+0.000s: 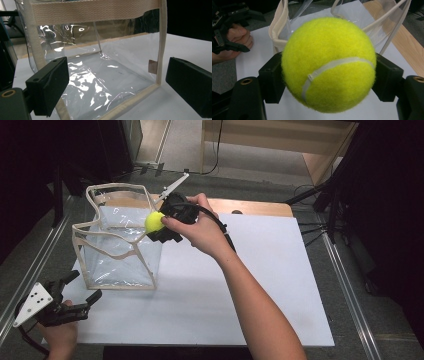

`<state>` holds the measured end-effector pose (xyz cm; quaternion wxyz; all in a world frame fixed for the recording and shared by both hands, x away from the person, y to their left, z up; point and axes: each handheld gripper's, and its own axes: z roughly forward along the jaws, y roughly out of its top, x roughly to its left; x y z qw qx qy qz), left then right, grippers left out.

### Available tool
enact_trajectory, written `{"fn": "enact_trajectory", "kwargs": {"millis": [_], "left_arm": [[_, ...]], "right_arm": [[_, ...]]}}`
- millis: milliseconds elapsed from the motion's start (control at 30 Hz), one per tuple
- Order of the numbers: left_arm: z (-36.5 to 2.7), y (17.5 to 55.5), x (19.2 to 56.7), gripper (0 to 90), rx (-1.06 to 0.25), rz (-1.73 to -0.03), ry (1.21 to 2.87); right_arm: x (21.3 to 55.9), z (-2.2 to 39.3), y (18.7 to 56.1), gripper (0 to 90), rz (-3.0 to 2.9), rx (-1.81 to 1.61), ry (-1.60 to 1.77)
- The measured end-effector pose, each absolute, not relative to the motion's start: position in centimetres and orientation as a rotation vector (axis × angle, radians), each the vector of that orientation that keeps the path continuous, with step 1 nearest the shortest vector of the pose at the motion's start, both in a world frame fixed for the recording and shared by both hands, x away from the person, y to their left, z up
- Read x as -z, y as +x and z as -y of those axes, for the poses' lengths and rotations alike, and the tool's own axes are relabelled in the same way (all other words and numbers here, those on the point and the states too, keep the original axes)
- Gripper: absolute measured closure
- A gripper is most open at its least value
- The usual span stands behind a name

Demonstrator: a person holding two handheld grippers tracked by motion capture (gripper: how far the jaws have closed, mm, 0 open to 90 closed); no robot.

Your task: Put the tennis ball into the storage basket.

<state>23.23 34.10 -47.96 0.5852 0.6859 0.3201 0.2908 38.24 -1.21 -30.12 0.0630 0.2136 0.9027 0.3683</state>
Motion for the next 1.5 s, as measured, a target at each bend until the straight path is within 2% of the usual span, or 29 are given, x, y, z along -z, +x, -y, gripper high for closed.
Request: {"fn": "enact_trajectory", "kwargs": {"millis": [500, 1500], "left_arm": [[-34.1, 23.2, 48.0, 5.3, -0.677, -0.749, 1.597], [-34.1, 23.2, 48.0, 5.3, -0.672, -0.747, 1.592]], "right_arm": [[28.5, 0.4, 38.7, 23.7, -2.717, -1.112, 0.641], [27.9, -2.7, 39.8, 23.7, -2.742, -1.103, 0.584]]}}
